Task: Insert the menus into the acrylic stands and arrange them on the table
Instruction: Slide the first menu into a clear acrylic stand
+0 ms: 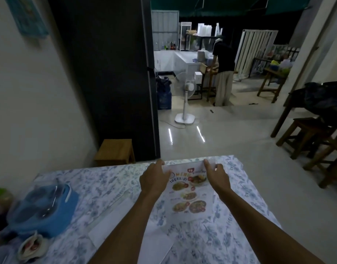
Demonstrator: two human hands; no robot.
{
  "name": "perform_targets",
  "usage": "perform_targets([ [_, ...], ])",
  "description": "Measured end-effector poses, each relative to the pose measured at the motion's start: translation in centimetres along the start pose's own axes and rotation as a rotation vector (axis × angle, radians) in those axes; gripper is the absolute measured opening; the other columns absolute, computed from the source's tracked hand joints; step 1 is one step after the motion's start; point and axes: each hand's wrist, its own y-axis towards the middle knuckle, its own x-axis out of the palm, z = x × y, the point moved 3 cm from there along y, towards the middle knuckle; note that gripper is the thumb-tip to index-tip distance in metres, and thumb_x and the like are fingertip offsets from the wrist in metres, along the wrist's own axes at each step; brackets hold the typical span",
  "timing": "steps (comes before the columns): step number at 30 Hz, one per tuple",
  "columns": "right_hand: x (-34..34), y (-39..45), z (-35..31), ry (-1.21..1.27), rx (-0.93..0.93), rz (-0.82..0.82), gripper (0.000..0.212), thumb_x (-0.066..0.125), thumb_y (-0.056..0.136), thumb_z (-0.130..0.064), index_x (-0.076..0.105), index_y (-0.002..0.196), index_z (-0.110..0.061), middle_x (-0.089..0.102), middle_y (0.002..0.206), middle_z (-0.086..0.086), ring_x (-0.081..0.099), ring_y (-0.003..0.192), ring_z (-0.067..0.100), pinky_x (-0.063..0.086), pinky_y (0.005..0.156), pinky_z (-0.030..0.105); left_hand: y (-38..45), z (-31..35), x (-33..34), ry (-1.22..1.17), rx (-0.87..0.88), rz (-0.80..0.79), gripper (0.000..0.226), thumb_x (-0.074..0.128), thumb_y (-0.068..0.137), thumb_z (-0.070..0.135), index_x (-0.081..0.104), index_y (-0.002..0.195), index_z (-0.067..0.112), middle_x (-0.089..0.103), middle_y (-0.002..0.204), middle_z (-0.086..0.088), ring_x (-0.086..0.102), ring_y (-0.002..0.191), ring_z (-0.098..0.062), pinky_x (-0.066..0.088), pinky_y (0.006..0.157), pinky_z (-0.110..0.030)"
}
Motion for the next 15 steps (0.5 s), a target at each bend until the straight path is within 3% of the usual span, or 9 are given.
perform_targets([
  [7,-1.0,-2.3,-0.4,-0.018,-0.001,0.081,0.088,0.049,0.085,-0.077,0.039,0.141,-0.01,0.063,0.13,0.019,0.063,0.115,0.036,0.055,0.094,0.051,-1.8,-1.3,-1.9,0.008,0.044,0.021,0.045,0.054,0.092,0.055,0.052,0.125,0.024,0.064,0.117,-0.003,0.063,0.097,-0.021,0.044,0.068,-0.031],
  [11,-1.1,-4.9,-0.1,-0.051,0.025,0.114,0.087,0.055,0.088,-0.069,0.033,0.145,-0.007,0.058,0.135,0.023,0.06,0.119,0.039,0.051,0.085,0.042,-4.0,-2.8,-3.0,0.005,0.019,0.018,0.048,0.053,0.092,0.058,0.05,0.127,0.025,0.065,0.116,-0.004,0.064,0.097,-0.022,0.052,0.076,-0.035],
  [15,-0.2,-8.3,0.3,-0.038,0.021,0.091,0.082,0.058,0.085,-0.069,0.037,0.137,-0.01,0.064,0.121,0.017,0.065,0.099,0.031,0.057,0.084,0.047,-6.7,-4.8,-4.2,0.007,0.014,0.009,0.049,0.052,0.092,0.058,0.051,0.127,0.024,0.064,0.119,-0.006,0.063,0.101,-0.024,0.05,0.078,-0.035],
])
